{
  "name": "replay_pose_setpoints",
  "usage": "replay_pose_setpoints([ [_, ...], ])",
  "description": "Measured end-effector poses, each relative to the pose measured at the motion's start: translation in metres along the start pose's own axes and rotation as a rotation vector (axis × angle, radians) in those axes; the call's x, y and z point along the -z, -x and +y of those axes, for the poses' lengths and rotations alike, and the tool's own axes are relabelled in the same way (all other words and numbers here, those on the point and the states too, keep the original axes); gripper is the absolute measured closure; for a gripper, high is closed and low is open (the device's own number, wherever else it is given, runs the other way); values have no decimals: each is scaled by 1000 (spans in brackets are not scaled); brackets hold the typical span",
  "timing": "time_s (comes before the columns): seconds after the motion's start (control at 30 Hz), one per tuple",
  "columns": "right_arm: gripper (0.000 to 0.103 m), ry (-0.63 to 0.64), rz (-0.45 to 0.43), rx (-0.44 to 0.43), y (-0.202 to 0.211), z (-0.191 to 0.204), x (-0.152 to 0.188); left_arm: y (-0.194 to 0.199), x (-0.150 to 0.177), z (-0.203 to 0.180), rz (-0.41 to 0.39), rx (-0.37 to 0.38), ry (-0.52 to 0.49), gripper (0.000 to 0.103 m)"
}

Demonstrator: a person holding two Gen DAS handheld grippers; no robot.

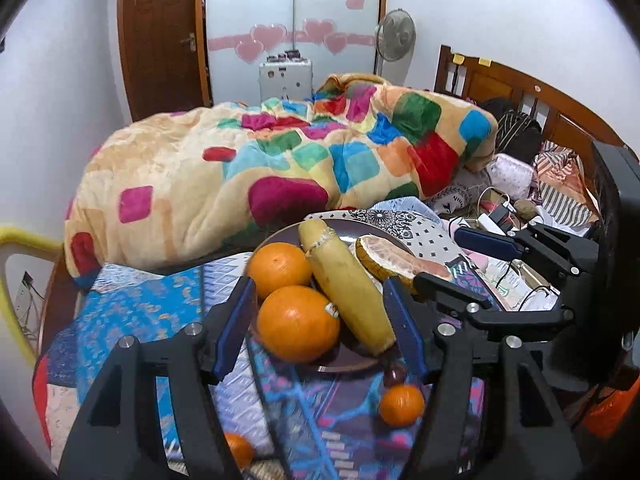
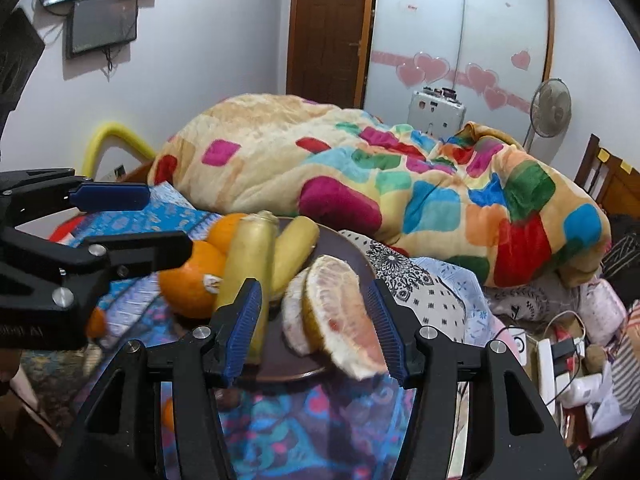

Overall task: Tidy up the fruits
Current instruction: 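Open both tools and withdraw from the plate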

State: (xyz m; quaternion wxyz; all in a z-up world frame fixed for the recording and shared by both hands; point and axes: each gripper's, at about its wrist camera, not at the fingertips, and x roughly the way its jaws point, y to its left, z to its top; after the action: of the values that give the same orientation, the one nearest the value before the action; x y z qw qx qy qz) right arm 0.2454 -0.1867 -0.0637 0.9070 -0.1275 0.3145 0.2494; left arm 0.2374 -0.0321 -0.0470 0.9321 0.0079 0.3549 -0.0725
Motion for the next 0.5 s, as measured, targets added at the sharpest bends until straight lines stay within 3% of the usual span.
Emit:
replay_pose_setpoints([
  [0.27,49,-28,-41,-22,37,23,12,58,32,9,-55,-39,2,24],
  [0.5,45,-41,-51,-48,51,37,25,69,61,25,-31,-44,34,20],
])
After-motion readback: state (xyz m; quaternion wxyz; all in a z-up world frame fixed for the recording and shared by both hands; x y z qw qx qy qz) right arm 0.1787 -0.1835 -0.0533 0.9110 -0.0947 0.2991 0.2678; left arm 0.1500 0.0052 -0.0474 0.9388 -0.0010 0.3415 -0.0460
